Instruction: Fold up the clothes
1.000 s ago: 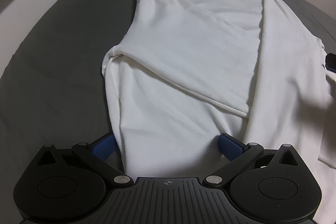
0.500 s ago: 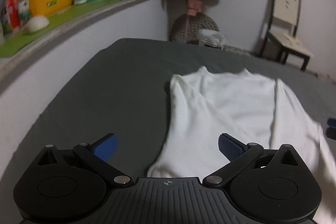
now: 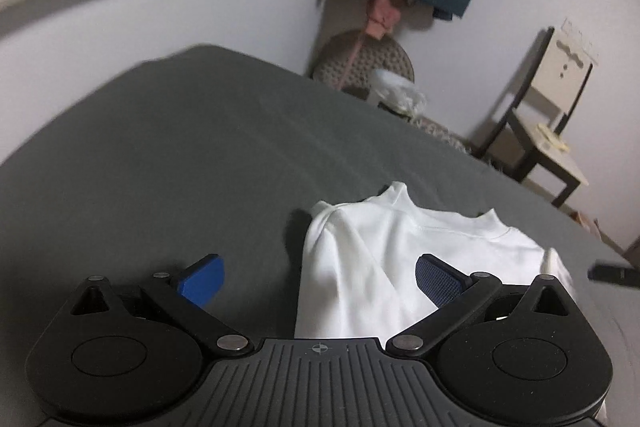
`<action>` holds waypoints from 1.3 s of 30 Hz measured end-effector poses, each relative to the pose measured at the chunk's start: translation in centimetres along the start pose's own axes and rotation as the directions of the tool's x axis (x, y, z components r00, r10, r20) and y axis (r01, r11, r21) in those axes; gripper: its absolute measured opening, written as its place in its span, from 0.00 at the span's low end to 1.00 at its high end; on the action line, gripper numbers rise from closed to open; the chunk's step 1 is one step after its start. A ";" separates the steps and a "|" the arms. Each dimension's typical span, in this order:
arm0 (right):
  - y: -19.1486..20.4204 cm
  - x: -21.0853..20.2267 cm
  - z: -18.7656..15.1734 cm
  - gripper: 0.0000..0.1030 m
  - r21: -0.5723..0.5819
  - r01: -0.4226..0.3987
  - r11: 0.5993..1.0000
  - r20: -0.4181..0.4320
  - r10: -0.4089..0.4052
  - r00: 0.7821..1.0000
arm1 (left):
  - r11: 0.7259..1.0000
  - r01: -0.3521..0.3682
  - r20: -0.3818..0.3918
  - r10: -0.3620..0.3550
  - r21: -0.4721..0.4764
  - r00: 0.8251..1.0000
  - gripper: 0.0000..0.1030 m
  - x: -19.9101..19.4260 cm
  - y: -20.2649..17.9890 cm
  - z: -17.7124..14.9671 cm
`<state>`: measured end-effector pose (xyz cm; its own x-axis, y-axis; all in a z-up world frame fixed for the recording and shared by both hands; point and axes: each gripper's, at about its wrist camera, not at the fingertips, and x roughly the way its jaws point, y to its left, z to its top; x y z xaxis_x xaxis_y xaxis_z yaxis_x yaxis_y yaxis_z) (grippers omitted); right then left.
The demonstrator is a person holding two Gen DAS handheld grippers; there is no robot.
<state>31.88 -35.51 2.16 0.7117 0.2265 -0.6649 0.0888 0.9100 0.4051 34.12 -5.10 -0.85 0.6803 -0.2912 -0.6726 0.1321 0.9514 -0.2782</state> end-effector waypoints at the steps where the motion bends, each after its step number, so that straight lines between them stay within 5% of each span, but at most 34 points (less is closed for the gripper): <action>1: -0.5 0.8 0.6 0.78 0.022 0.008 1.000 -0.012 -0.007 1.000 | 1.000 -0.009 0.000 0.009 0.012 1.000 1.00 0.7 -0.1 0.3; 8: -2.6 5.7 2.8 0.68 0.104 0.060 0.993 -0.138 -0.045 0.989 | 1.000 -0.017 -0.019 0.017 0.013 1.000 0.92 4.0 -0.6 2.2; 11: -2.8 6.6 3.0 0.66 0.095 0.084 0.992 -0.144 -0.070 0.987 | 0.999 -0.030 -0.047 0.029 -0.021 0.998 0.68 5.2 -0.7 2.2; 14: -2.7 7.0 3.0 0.41 0.073 0.086 0.994 -0.145 -0.075 0.987 | 0.999 -0.053 -0.039 0.053 -0.011 0.998 0.60 6.0 -1.3 1.7; 16: -2.7 7.0 2.8 0.21 0.058 0.097 0.994 -0.141 -0.088 0.986 | 0.997 -0.082 -0.033 0.082 0.005 0.996 0.27 6.3 -1.8 1.6; 18: -3.0 6.7 2.6 0.14 0.067 0.094 0.993 -0.129 -0.085 0.988 | 0.997 -0.072 -0.023 0.071 -0.005 0.997 0.10 6.2 -2.0 1.5; 21: -3.5 5.4 2.2 0.08 0.109 0.047 0.993 -0.073 -0.039 0.997 | 0.998 -0.059 0.029 0.059 -0.002 0.998 0.08 4.9 -2.2 1.5; 28: -1.1 -1.9 0.7 0.08 0.005 -0.067 0.998 0.096 0.067 0.993 | 0.998 0.019 0.162 -0.028 0.060 0.986 0.08 -2.1 -2.1 1.3; 33: 0.1 -7.4 -5.1 0.08 -0.056 -0.109 0.992 0.084 0.114 0.990 | 0.985 0.092 0.235 -0.125 0.146 0.964 0.08 -9.9 -0.8 -1.3; 39: 1.6 -14.0 -12.0 0.08 -0.128 -0.160 0.979 0.066 0.169 0.983 | 0.958 0.046 0.068 -0.068 0.282 0.995 0.08 -13.9 -0.8 -6.4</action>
<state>13.67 -33.07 4.57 0.7606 0.3538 -0.5443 -0.1160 0.8990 0.4222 19.95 -2.43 4.28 0.7172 -0.3476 -0.6039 0.3612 0.9266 -0.1044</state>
